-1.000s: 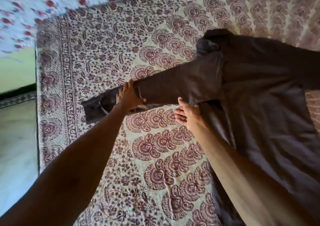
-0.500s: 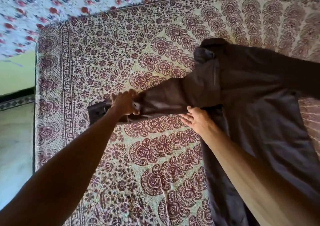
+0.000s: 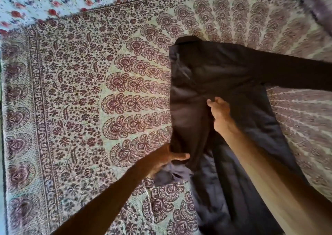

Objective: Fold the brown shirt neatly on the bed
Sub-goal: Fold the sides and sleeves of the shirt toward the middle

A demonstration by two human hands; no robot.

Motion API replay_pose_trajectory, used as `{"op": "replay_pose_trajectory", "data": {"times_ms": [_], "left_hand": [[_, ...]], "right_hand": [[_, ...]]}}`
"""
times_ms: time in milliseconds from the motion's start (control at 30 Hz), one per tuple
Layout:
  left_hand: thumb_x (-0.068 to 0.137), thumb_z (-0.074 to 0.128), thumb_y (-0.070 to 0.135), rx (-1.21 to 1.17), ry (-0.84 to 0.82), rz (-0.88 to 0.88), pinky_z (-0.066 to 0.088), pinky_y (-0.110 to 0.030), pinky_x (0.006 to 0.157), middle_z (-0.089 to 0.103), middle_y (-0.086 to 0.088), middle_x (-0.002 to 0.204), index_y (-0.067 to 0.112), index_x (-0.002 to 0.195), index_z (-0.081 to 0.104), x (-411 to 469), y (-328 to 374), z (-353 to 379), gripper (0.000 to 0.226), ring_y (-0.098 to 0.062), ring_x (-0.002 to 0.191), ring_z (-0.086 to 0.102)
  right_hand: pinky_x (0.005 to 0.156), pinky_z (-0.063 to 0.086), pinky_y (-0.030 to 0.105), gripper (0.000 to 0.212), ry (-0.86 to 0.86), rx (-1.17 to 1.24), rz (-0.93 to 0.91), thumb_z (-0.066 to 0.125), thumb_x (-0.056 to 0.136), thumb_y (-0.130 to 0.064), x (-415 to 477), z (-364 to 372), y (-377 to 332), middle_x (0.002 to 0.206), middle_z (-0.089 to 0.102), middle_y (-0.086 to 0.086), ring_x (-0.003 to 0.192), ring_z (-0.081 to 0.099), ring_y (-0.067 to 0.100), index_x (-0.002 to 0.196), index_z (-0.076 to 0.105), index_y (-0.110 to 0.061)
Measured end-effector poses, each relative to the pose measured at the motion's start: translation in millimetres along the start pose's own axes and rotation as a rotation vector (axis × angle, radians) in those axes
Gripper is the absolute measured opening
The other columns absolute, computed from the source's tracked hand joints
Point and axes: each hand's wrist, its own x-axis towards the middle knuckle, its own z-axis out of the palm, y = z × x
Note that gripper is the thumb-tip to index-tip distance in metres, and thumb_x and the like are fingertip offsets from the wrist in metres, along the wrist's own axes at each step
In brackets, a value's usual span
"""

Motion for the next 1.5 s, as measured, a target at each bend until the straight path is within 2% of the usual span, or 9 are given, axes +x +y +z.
{"op": "replay_pose_trajectory", "data": {"times_ms": [167, 400, 500, 600, 833, 1000, 1233, 1367, 1500], "left_hand": [[0.074, 0.081, 0.025, -0.006, -0.083, -0.195, 0.048, -0.036, 0.095, 0.072, 0.004, 0.112, 0.021, 0.109, 0.065, 11, -34, 67, 0.04, -0.015, 0.107, 0.065], [0.084, 0.069, 0.013, -0.59, -0.101, -0.165, 0.057, -0.04, 0.086, 0.074, -0.011, 0.1, 0.004, 0.107, 0.07, 27, -42, 113, 0.025, -0.022, 0.085, 0.072], [0.088, 0.066, 0.023, -0.202, -0.012, -0.101, 0.05, -0.034, 0.093, 0.075, 0.005, 0.09, 0.017, 0.097, 0.071, 31, -54, 122, 0.012, -0.014, 0.087, 0.068], [0.091, 0.061, 0.012, 0.07, 0.059, -0.093, 0.053, -0.016, 0.066, 0.072, 0.008, 0.064, 0.018, 0.083, 0.064, 37, -75, 127, 0.011, -0.005, 0.064, 0.07], [0.091, 0.061, 0.008, 0.039, 0.248, -0.043, 0.048, -0.014, 0.059, 0.067, 0.012, 0.061, 0.019, 0.082, 0.059, 51, -104, 143, 0.014, -0.006, 0.063, 0.062], [0.08, 0.076, 0.014, 0.179, 0.351, 0.042, 0.041, -0.013, 0.052, 0.055, 0.018, 0.045, 0.019, 0.068, 0.05, 51, -106, 170, 0.029, 0.007, 0.045, 0.048], [0.094, 0.059, 0.018, -0.053, 0.412, 0.023, 0.053, -0.022, 0.043, 0.06, -0.005, 0.075, 0.017, 0.092, 0.057, 31, -101, 180, 0.002, -0.003, 0.044, 0.06], [0.09, 0.062, 0.032, 0.088, 0.561, -0.038, 0.06, -0.049, 0.065, 0.068, -0.018, 0.095, 0.02, 0.093, 0.06, 18, -122, 165, 0.012, -0.026, 0.066, 0.065], [0.098, 0.048, 0.037, -0.172, 0.449, -0.144, 0.058, -0.032, 0.051, 0.063, -0.005, 0.097, 0.018, 0.114, 0.053, 2, -125, 166, 0.025, -0.019, 0.07, 0.064]], "right_hand": [[0.097, 0.045, 0.043, 0.056, -0.173, -0.286, 0.134, 0.057, 0.092, -0.048, 2, -38, -6, 0.134, 0.054, 0.005, 0.12, 0.052, 0.026, 0.136, 0.052, -0.014], [0.068, 0.053, 0.027, 0.028, -0.382, -0.147, 0.21, 0.071, 0.085, -0.038, -11, -88, 39, 0.108, 0.07, 0.004, 0.094, 0.067, 0.019, 0.105, 0.067, -0.018], [0.076, 0.053, 0.032, 0.043, -0.429, -0.219, 0.266, 0.069, 0.084, -0.048, -14, -102, 51, 0.121, 0.065, 0.005, 0.1, 0.064, 0.022, 0.116, 0.064, -0.021], [0.072, 0.046, 0.03, 0.052, -0.463, -0.446, 0.241, 0.061, 0.086, -0.058, -23, -121, 61, 0.12, 0.059, 0.0, 0.097, 0.059, 0.018, 0.124, 0.059, -0.023], [0.076, 0.047, 0.037, 0.076, -0.394, -0.589, 0.15, 0.059, 0.08, -0.069, -40, -181, 98, 0.094, 0.067, 0.014, 0.081, 0.054, 0.016, 0.111, 0.064, 0.0], [0.101, 0.047, 0.047, 0.063, -0.569, -0.68, 0.272, 0.077, 0.077, -0.046, -65, -231, 129, 0.121, 0.066, 0.013, 0.111, 0.062, 0.024, 0.121, 0.061, -0.004], [0.085, 0.057, 0.036, 0.036, -0.725, -0.492, 0.345, 0.075, 0.082, -0.009, -97, -246, 164, 0.102, 0.068, 0.013, 0.096, 0.066, 0.019, 0.116, 0.065, -0.006], [0.08, 0.056, 0.037, 0.02, -0.757, -0.523, 0.394, 0.069, 0.088, -0.013, -112, -231, 177, 0.092, 0.069, 0.005, 0.083, 0.064, 0.015, 0.108, 0.065, -0.013], [0.068, 0.049, 0.031, 0.016, -0.8, -0.528, 0.361, 0.065, 0.09, -0.021, -115, -223, 177, 0.096, 0.072, 0.012, 0.082, 0.063, 0.017, 0.103, 0.067, -0.012]]}}
